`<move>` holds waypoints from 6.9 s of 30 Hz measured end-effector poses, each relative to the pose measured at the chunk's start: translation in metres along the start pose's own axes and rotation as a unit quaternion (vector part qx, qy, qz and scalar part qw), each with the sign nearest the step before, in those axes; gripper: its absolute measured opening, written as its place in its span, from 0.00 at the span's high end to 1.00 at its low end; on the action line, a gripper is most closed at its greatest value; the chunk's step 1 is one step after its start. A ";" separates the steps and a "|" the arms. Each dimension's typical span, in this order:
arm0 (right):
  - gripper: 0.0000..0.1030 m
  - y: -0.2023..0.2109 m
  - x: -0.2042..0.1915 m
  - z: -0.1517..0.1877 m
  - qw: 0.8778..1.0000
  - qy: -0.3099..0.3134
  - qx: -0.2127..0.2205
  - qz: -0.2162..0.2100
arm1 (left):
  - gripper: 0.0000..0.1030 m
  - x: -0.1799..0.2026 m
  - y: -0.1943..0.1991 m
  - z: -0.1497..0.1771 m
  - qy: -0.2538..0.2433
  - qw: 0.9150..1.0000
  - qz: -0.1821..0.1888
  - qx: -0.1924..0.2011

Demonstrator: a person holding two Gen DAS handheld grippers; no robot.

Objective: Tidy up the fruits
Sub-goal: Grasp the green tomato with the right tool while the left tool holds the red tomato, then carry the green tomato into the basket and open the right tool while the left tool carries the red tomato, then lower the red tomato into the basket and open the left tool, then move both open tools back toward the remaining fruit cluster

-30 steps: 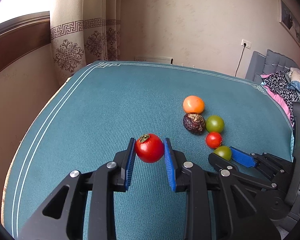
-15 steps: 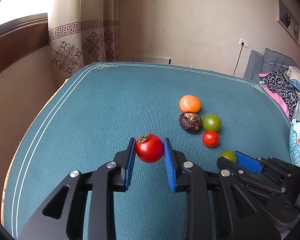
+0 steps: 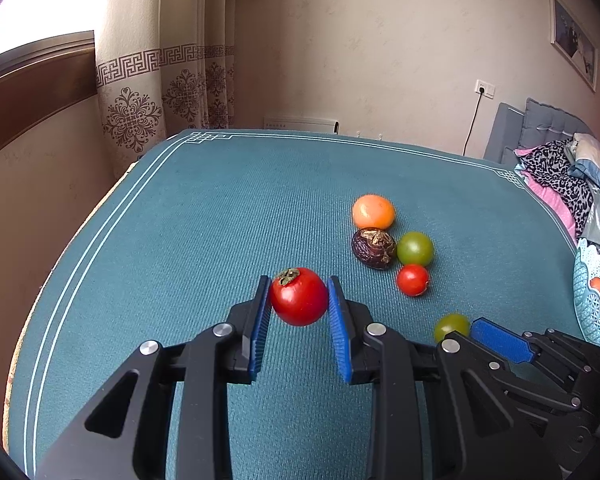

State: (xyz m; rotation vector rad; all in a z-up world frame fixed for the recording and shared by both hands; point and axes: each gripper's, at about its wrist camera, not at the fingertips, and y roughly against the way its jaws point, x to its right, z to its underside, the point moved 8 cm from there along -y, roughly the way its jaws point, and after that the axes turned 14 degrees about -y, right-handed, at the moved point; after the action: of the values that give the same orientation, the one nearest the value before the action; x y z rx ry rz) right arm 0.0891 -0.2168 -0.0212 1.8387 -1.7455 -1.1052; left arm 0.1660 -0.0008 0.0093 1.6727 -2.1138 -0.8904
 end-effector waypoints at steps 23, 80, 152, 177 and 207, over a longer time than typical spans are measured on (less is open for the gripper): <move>0.64 -0.024 0.002 -0.004 1.000 -0.009 -0.009 0.016 | 0.72 -0.002 0.001 -0.002 0.003 1.000 0.003 0.003; 0.71 0.123 0.115 -0.014 0.983 -0.124 0.110 0.080 | 0.72 0.029 0.015 0.001 -0.033 0.999 0.021 0.016; 0.45 0.201 0.280 0.030 0.942 -0.228 0.209 0.129 | 0.72 0.301 0.083 -0.046 -0.195 0.963 0.178 0.060; 0.45 0.199 0.283 0.033 0.942 -0.236 0.203 0.126 | 0.34 0.304 0.060 -0.038 -0.182 0.967 0.177 0.032; 0.32 0.198 0.223 0.023 0.954 -0.169 0.217 0.119 | 0.33 0.207 0.023 -0.033 -0.116 0.987 0.107 0.002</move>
State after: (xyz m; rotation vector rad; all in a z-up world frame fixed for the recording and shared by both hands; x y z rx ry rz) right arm -0.0764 -0.4561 0.0463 1.6664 -2.5049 -1.0454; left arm 0.1106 -0.2040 0.0204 1.3665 -2.3927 -1.0563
